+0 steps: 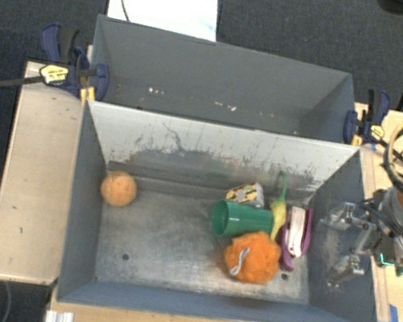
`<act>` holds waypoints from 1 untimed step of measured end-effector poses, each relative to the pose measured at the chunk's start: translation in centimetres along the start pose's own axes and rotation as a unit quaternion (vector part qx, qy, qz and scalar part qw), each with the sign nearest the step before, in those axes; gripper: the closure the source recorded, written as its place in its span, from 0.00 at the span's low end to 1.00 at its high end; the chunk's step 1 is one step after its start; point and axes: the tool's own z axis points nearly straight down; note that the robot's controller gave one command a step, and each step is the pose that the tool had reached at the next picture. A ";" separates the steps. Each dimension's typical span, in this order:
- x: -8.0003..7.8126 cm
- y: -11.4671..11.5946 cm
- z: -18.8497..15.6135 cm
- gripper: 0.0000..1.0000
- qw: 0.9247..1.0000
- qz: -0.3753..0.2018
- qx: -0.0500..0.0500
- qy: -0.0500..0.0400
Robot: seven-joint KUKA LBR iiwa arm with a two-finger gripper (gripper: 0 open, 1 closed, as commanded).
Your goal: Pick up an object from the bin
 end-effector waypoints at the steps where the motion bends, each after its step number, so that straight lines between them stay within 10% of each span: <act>1: -0.2 0.1 -0.4 0.00 1.000 -0.003 0.001 -0.004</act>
Offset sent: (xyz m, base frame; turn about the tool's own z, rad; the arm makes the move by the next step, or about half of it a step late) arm 0.0087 0.0820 -0.1645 -0.2254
